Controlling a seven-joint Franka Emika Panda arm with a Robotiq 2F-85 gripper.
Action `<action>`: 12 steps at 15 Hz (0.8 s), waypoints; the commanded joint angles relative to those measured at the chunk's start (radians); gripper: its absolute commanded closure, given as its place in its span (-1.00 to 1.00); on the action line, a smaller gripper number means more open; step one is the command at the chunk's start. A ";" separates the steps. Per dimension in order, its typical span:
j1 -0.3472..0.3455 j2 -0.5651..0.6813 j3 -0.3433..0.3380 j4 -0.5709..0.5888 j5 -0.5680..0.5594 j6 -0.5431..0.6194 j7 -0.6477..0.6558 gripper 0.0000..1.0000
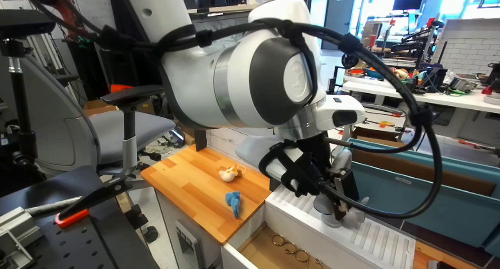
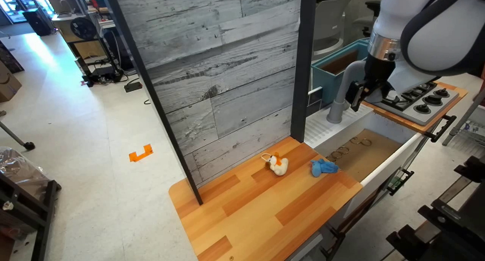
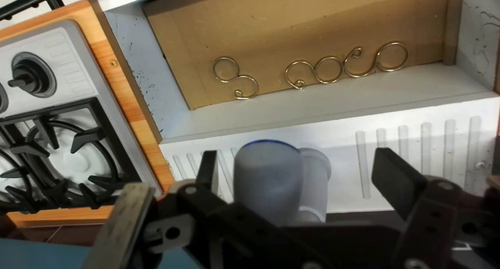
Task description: Move the tap to the left
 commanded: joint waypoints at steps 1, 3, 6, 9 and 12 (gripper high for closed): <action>0.068 0.042 -0.014 0.024 0.035 0.031 -0.012 -1.00; 0.089 0.042 -0.008 0.022 0.043 0.024 -0.013 -1.00; 0.109 0.049 -0.016 0.035 0.045 0.020 -0.007 -1.00; 0.117 0.050 -0.011 0.053 0.053 0.006 -0.001 -1.00; 0.084 0.017 0.043 0.032 0.080 -0.023 -0.020 -1.00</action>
